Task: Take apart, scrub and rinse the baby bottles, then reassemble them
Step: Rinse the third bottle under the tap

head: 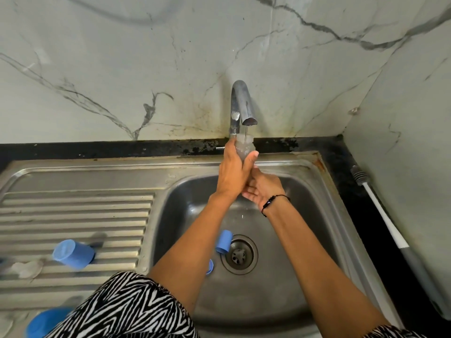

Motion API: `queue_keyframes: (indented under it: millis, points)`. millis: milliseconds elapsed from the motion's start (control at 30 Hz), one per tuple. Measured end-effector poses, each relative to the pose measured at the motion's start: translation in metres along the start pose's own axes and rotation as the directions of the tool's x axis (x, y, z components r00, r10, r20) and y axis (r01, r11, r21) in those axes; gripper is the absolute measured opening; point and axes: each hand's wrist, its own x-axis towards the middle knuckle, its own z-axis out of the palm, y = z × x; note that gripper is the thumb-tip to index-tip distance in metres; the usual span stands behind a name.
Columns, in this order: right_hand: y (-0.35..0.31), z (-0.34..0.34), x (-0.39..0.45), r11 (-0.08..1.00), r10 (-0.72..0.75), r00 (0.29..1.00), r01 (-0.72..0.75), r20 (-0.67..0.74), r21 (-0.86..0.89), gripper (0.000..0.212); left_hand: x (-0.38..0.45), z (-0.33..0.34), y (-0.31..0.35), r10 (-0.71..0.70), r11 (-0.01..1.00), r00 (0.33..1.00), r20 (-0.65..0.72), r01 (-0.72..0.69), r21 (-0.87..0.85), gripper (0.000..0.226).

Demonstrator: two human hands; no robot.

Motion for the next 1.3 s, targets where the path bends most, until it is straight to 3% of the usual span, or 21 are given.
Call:
queue_keyframes:
  millis: [100,233,333,467,633,767,933,1067,1133,1200,1233,1300]
  points:
    - [0.000,-0.005,0.003,0.964,-0.128,0.991,0.119,-0.022,-0.237,0.021,-0.008,-0.004,0.001,-0.093,0.970,0.992,0.080,0.108,-0.218,0.083]
    - [-0.006,-0.011,0.007,0.801,-0.251,0.966,0.243,0.062,-0.547,0.031,-0.018,-0.003,0.002,-0.178,0.891,0.968,0.175,0.234,-0.390,0.058]
    - [-0.015,-0.012,0.004,0.828,-0.255,0.952,0.304,0.168,-0.470,0.047,-0.026,-0.003,0.004,-0.186,0.847,0.958,0.219,0.270,-0.458,0.047]
    - [-0.023,-0.010,0.004,0.825,-0.263,0.940,0.335,0.216,-0.455,0.050,-0.032,-0.011,0.008,-0.172,0.825,0.953,0.250,0.278,-0.493,0.050]
    - [-0.032,-0.001,0.001,0.655,-0.346,0.901,0.431,0.260,-0.621,0.048,-0.029,-0.019,0.013,-0.344,0.753,0.935,0.084,0.329,-0.569,0.036]
    - [-0.037,0.005,0.003,0.677,-0.331,0.919,0.390,0.214,-0.625,0.033,-0.029,-0.024,0.006,-0.465,0.725,0.884,0.051,0.412,-0.552,0.029]
    - [-0.038,0.006,-0.001,0.713,-0.302,0.944,0.315,0.132,-0.626,0.052,-0.031,-0.027,0.003,-0.479,0.729,0.875,0.064,0.438,-0.526,0.031]
    - [-0.033,0.001,-0.001,0.744,-0.281,0.937,0.349,0.207,-0.570,0.019,-0.030,-0.026,0.010,-0.490,0.675,0.860,0.141,0.477,-0.563,0.028]
    - [-0.032,-0.003,-0.001,0.670,-0.294,0.929,0.369,0.227,-0.644,0.021,-0.026,-0.024,0.018,-0.489,0.650,0.841,0.232,0.529,-0.546,0.023]
    - [-0.032,-0.004,-0.005,0.491,-0.346,0.894,0.431,0.285,-0.757,0.024,-0.018,-0.020,0.026,-0.507,0.656,0.803,0.313,0.595,-0.464,0.028]
    - [-0.032,-0.005,-0.006,0.404,-0.388,0.866,0.467,0.316,-0.786,0.025,-0.013,-0.017,0.030,-0.520,0.656,0.789,0.327,0.614,-0.439,0.035]
    - [-0.033,-0.007,-0.007,0.349,-0.456,0.817,0.529,0.353,-0.774,0.033,-0.004,-0.012,0.038,-0.545,0.650,0.788,0.285,0.612,-0.449,0.035]
